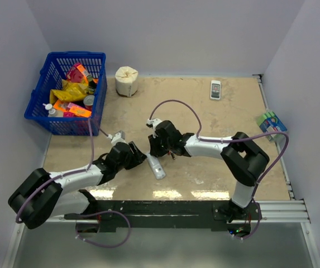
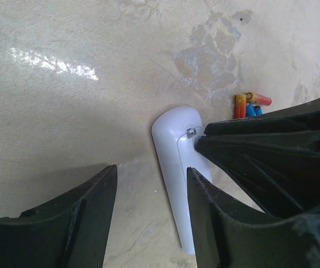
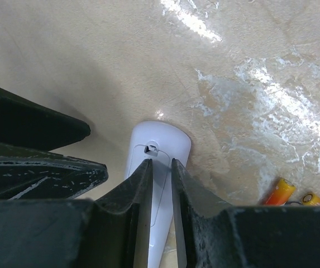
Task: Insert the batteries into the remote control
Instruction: Load the battery cover into the remote control.
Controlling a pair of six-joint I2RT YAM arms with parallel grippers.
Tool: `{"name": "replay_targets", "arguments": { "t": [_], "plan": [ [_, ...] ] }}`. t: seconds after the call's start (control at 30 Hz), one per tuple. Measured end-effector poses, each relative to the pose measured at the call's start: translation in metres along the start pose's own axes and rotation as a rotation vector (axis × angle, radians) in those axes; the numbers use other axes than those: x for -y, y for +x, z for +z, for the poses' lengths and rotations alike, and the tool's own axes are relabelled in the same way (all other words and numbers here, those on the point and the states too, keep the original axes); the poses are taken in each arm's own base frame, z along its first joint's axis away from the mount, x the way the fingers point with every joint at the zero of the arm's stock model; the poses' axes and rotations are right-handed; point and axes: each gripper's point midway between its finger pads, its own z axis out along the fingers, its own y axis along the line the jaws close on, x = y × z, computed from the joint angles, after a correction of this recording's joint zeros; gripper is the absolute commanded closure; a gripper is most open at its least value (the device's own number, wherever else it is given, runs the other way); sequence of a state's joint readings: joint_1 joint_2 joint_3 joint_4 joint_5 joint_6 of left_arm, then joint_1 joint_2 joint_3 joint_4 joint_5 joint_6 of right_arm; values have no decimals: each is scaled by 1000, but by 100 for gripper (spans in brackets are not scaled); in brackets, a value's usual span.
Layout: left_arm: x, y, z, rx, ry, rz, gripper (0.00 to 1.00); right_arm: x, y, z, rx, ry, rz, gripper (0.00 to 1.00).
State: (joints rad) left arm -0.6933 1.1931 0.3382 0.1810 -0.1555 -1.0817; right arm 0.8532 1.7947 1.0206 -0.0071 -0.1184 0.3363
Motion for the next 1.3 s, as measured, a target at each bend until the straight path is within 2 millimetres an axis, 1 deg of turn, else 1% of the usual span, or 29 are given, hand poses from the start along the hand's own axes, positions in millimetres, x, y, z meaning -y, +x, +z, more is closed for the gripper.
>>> {"name": "replay_targets", "arguments": {
  "t": [0.13,0.33,0.43,0.53,0.73,0.9,0.97,1.07,1.1,1.13,1.2,1.27,1.3],
  "plan": [
    [-4,5,5,-24,-22,3,45,-1,0,1,6,16,-34,77],
    [4,3,12,-34,-20,2,45,1,-4,7,12,49,-48,77],
    [6,1,13,-31,-18,1,45,4,-5,11,17,70,-48,77],
    [6,0,13,-30,-19,0,45,3,-5,11,16,88,-55,77],
    [2,0,10,-33,-34,3,44,1,-6,8,16,103,-69,73],
    [6,-6,6,-23,-36,25,41,1,-10,-2,-43,133,-81,67],
    [10,-10,4,-13,-34,29,39,0,-20,-9,-47,140,-79,65],
    [14,-16,0,5,-28,41,36,-5,-50,-24,3,138,-71,62],
    [15,-18,-1,10,-27,46,36,-7,-62,-31,33,137,-67,60],
    [15,-19,-2,14,-28,49,34,-7,-75,-40,66,138,-62,56],
    [16,-22,-3,19,-35,54,33,-5,-96,-59,130,149,-47,52],
    [18,-24,-2,21,-45,68,31,2,-112,-80,186,173,-26,52],
    [19,-25,-1,19,-48,73,31,6,-117,-87,204,183,-17,51]
  ]
}}
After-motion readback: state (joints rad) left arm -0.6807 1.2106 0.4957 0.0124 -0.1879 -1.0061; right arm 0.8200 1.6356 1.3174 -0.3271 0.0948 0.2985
